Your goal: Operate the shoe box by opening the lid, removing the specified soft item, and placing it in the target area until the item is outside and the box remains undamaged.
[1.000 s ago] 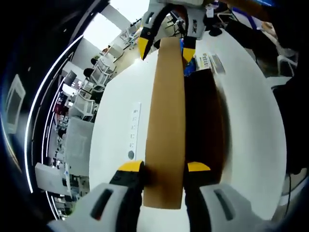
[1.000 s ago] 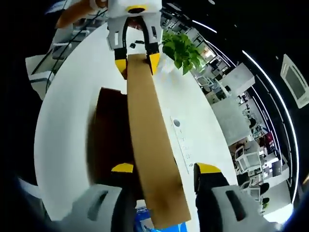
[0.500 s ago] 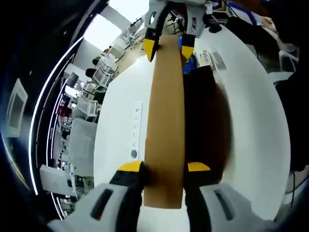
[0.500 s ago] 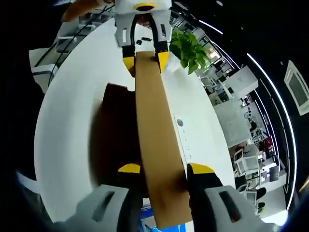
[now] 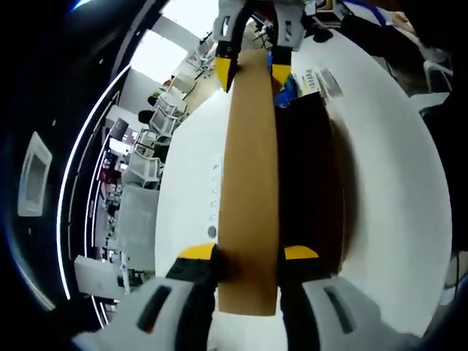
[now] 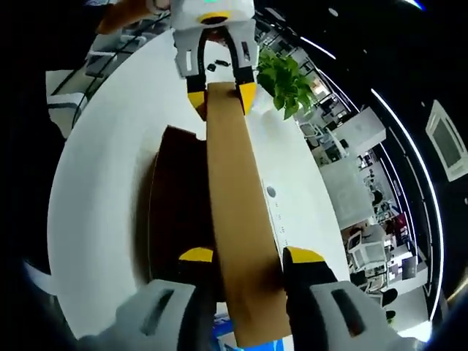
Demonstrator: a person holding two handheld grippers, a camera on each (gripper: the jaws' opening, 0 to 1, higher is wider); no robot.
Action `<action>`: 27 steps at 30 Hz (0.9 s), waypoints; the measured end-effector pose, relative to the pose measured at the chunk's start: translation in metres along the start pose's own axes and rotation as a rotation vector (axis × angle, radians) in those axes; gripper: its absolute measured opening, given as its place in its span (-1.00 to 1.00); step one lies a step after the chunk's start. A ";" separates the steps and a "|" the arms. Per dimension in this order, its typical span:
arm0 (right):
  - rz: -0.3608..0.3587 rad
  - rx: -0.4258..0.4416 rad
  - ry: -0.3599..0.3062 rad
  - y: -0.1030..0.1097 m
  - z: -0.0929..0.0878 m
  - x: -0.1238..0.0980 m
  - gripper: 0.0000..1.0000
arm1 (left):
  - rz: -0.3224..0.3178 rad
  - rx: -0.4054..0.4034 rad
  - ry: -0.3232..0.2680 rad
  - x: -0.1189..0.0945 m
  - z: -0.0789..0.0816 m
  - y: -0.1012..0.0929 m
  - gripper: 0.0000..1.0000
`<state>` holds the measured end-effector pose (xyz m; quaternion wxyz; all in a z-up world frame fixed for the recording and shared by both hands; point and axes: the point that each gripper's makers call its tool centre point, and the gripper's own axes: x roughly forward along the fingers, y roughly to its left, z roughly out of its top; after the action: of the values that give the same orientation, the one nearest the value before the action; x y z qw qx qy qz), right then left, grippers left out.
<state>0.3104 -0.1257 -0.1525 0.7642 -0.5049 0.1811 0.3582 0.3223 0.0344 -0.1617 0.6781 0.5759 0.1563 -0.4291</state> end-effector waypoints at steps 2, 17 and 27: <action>-0.002 0.001 -0.003 0.001 0.000 0.000 -0.31 | 0.004 0.001 -0.002 0.000 -0.001 0.002 -0.35; -0.024 -0.040 -0.010 0.009 0.000 -0.002 -0.32 | 0.064 0.033 -0.005 0.002 0.000 0.003 -0.35; -0.054 -0.062 0.015 0.023 0.003 -0.004 -0.34 | 0.084 0.061 -0.004 -0.001 -0.002 -0.009 -0.35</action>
<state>0.2908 -0.1191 -0.1635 0.7562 -0.5356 0.1619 0.3393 0.3159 0.0368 -0.1673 0.6778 0.6017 0.1174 -0.4059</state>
